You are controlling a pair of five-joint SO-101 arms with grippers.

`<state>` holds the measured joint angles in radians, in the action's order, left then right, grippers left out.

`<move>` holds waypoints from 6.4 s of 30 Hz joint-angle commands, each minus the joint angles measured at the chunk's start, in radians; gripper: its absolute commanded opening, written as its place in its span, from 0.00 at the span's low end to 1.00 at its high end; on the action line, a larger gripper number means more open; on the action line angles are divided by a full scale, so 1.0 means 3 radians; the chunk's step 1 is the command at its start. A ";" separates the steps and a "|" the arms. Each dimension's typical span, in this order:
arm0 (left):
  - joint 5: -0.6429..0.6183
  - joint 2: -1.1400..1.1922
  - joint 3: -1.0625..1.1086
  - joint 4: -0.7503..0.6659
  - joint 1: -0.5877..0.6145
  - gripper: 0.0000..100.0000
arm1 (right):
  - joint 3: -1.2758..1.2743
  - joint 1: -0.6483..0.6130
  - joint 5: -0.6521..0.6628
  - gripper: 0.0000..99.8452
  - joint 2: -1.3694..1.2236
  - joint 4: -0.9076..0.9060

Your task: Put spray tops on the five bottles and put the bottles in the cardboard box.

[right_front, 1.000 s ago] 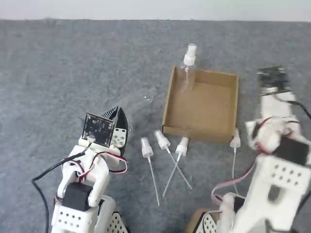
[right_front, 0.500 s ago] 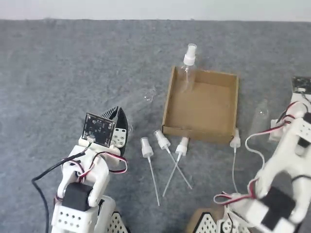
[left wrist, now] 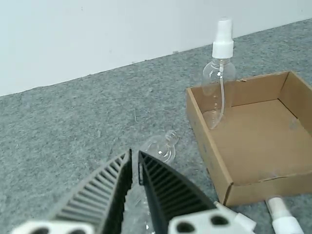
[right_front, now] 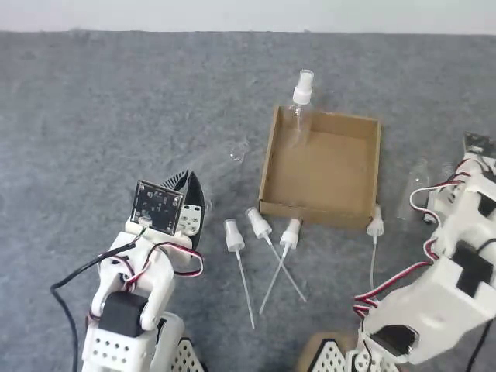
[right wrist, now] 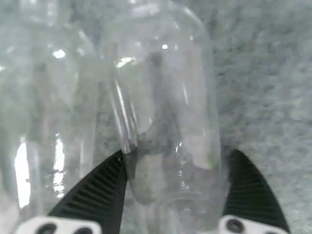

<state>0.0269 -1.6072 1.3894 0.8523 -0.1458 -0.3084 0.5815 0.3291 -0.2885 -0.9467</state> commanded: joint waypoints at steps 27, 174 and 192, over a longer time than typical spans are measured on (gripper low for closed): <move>0.0005 0.3616 -0.1307 0.0092 -0.0660 0.16 | -0.0941 0.0734 0.2394 0.02 0.0964 -0.0355; 0.0102 0.2562 -0.1204 0.0353 0.0251 0.02 | 0.0711 0.0263 0.2327 0.26 0.0355 -0.1445; 0.0092 0.2562 -0.1210 0.0353 0.0251 0.02 | 0.1120 0.0279 0.2312 0.03 -0.0064 -0.1481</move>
<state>0.0637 -0.7986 1.0365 0.9797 -0.0736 -0.0276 0.6552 1.0411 -0.4051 -1.3886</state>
